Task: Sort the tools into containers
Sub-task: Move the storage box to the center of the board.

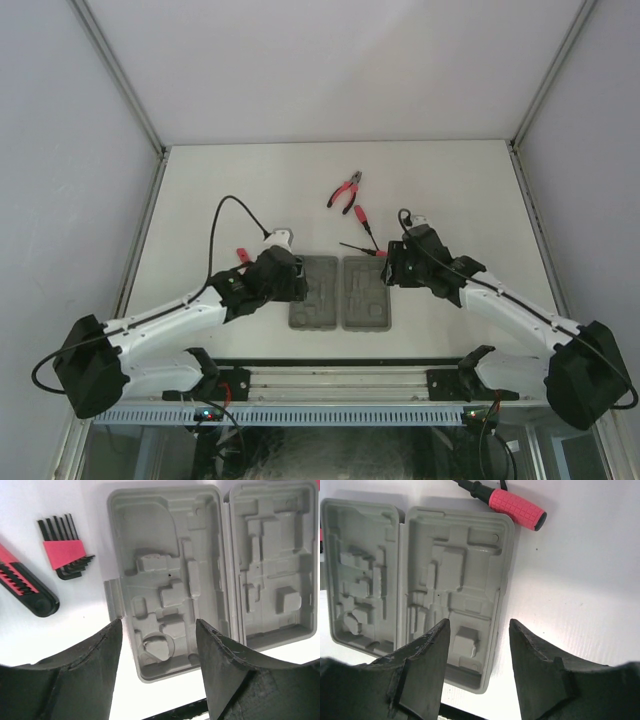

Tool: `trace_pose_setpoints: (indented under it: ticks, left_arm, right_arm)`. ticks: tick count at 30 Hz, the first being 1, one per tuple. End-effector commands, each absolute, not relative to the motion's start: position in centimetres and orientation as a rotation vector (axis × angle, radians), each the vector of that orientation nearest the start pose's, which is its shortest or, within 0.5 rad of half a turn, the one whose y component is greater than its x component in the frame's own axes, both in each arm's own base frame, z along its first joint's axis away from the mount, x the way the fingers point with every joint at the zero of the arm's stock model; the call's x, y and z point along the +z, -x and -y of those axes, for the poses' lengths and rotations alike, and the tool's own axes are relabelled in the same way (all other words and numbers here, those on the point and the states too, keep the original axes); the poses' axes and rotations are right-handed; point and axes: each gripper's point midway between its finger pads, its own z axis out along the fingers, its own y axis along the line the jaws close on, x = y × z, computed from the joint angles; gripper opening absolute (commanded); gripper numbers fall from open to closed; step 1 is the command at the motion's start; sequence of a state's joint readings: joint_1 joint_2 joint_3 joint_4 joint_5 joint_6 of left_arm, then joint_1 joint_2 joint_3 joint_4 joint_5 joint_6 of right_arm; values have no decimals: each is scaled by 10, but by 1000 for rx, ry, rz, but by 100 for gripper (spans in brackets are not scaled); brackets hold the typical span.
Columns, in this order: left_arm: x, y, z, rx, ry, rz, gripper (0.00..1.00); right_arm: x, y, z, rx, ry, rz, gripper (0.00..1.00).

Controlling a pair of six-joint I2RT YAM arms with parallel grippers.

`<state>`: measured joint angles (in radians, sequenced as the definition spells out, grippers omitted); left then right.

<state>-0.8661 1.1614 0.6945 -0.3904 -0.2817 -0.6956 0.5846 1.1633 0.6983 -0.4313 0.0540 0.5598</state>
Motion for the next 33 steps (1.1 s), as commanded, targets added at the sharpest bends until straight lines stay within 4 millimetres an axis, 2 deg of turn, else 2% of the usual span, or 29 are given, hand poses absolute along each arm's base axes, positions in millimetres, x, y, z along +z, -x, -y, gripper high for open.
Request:
trace_pose_setpoints:
  ticks: [1,5,11,15,22,28,33]
  left_arm:
    - [112,-225,202,-390,-17,-2350,65]
    - [93,-223,196,-409,9,-2391,67]
    - [67,-206,207,-514,-17,-2454,69]
    - [56,-199,205,-523,-5,-2480,71]
    - [46,-189,215,-583,-5,-2509,72]
    - [47,-182,230,-633,-38,-2512,72]
    - [47,-178,233,-653,-52,-2516,72]
  right_arm:
    - [100,-237,-161,408,-3,-2461,50]
    - [103,-234,-159,418,-31,-2460,49]
    - [94,-226,-158,434,-69,-2478,48]
    - [93,-221,-158,457,-85,-2470,48]
    - [90,-213,-156,468,-92,-2474,48]
    - [90,-210,-157,488,-93,-2476,48]
    - [93,-210,-158,498,-94,-2466,48]
